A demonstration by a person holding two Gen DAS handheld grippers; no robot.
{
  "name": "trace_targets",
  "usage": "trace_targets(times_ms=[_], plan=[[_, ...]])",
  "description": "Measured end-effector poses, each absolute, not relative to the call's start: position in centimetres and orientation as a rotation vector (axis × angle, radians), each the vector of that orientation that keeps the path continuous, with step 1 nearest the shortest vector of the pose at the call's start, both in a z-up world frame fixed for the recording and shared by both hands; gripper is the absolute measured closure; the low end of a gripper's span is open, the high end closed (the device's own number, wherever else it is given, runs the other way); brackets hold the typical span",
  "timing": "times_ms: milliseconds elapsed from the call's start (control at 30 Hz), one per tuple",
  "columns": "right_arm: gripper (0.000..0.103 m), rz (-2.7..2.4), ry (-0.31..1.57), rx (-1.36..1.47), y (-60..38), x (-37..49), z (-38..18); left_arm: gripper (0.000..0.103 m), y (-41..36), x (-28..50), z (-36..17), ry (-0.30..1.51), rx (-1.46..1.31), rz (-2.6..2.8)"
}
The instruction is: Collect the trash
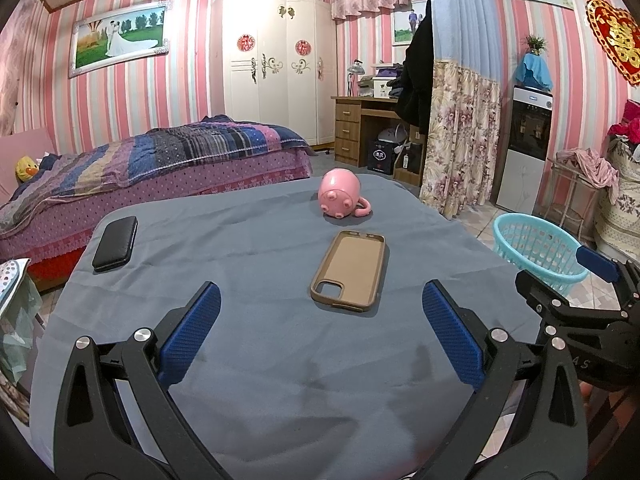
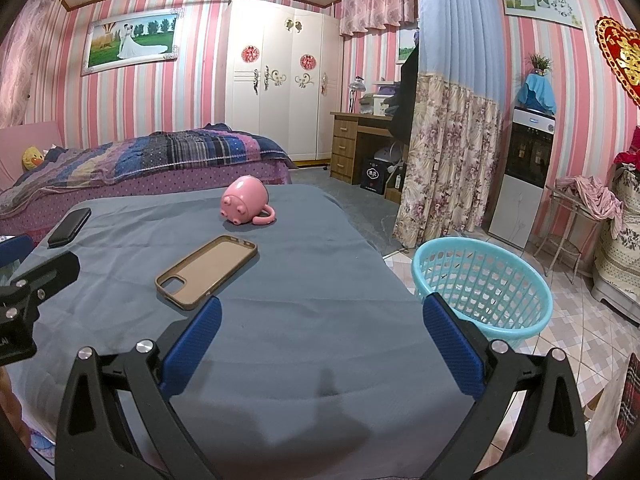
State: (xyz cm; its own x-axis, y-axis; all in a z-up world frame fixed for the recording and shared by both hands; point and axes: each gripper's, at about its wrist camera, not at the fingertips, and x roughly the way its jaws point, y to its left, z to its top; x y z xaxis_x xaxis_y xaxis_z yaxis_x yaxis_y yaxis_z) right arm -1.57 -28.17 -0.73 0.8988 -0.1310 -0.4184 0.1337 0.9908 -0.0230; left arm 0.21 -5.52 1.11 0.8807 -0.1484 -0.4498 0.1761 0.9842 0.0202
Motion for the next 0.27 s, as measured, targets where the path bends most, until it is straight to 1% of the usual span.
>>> trace_targets(times_ms=[267], plan=[[0.004, -0.137, 0.432, 0.006, -28.21, -1.58, -0.77, 0.005, -5.34, 0.25, 1.09, 0.48, 0.055, -0.176]])
